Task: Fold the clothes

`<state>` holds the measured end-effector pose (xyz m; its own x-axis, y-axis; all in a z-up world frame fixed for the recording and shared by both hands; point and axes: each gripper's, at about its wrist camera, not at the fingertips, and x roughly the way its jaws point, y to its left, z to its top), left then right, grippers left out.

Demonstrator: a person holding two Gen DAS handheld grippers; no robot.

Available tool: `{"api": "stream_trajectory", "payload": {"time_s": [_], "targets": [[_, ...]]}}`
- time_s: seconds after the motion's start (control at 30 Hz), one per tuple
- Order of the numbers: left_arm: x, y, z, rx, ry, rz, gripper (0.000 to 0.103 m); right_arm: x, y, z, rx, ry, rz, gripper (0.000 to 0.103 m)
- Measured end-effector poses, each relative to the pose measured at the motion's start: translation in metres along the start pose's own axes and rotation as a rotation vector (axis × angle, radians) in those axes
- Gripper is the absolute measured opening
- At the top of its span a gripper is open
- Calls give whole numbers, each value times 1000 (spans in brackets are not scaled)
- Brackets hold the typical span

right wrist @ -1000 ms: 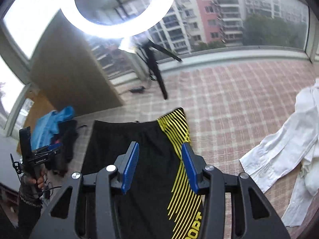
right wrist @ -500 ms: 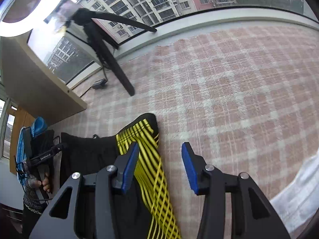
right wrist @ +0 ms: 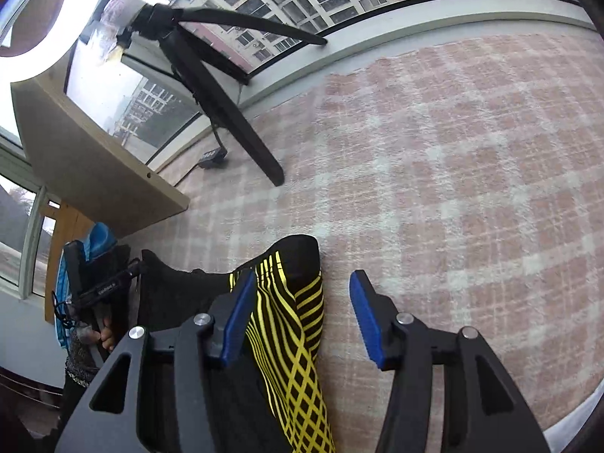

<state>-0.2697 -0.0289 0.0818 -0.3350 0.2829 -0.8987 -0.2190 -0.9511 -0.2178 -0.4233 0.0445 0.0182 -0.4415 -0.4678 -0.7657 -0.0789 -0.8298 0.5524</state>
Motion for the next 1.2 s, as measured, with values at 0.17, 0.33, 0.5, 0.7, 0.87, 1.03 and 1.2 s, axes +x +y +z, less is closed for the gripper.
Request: {"api": "stream_trajectory", "payload": {"time_s": [0.17, 0.33, 0.5, 0.7, 0.87, 1.03, 1.2], "targets": [[0, -8, 0, 52, 8, -31, 11, 17, 14, -2, -45, 39, -2, 44], [-4, -35, -3, 120, -4, -15, 26, 20, 8, 0, 22, 77, 102, 55], [-12, -49, -8, 182, -50, 22, 4, 16, -18, -3, 157, 50, 216, 57], [-8, -24, -5, 105, -38, 25, 4, 21, -2, -4, 105, 53, 161, 23], [-7, -27, -5, 102, -44, 34, 8, 8, 24, -3, -13, -34, 13, 6], [1, -37, -1, 86, -38, 59, 19, 10, 35, 3, -36, -38, -99, 11], [-51, -42, -32, 81, -70, 1, 31, -20, 32, -2, 29, -41, -20, 34]]}}
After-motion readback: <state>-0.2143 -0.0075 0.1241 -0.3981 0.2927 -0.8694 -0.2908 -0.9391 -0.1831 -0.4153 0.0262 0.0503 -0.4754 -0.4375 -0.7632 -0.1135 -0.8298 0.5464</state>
